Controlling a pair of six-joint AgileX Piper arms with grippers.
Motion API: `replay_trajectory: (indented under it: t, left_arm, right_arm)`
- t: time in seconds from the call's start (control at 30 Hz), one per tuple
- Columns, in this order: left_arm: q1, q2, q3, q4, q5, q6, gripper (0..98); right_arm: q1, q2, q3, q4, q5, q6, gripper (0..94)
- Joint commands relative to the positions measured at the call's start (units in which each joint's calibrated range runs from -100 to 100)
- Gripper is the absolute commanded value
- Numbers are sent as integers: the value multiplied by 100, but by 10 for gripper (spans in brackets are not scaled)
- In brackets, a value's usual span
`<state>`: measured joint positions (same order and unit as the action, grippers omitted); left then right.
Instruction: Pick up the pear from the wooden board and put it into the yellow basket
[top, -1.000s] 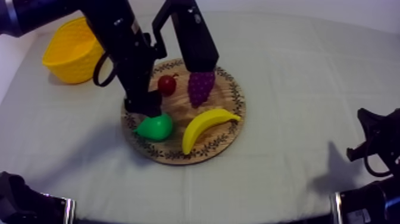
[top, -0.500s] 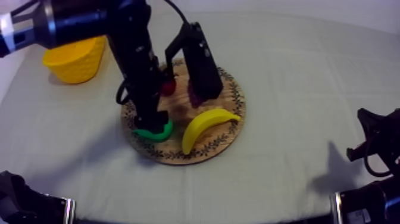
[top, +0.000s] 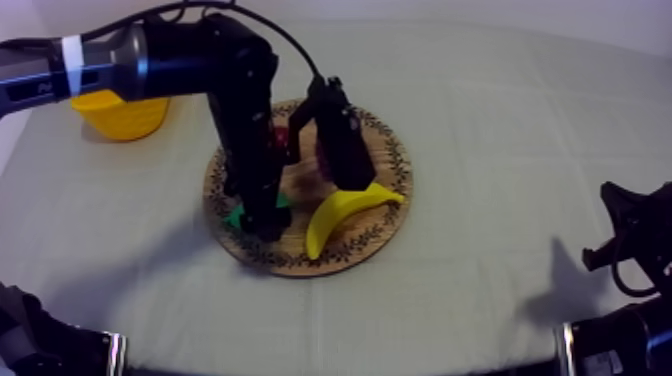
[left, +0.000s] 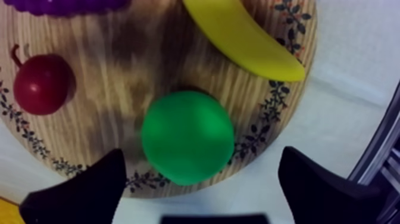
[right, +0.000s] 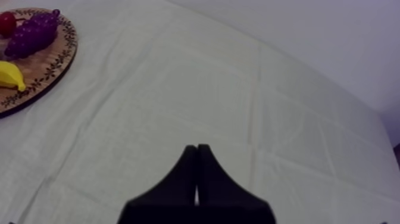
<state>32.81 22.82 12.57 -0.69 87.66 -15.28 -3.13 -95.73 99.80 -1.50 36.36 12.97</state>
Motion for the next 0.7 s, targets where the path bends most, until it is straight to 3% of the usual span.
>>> replay_trajectory:
  t: [0.0, 0.3, 0.67]
  left_arm:
    - [-1, 87, 32, 15, -60, 9, 968]
    - [15, 389, 205, 13, -253, 102, 935]
    - [36, 572, 150, 15, -295, 247, 756]
  right_arm:
    - [-1, -3, -2, 1, 2, 0, 4]
    - [-1, -3, -2, 1, 2, 0, 4]
    - [-1, -3, -2, 1, 2, 0, 4]
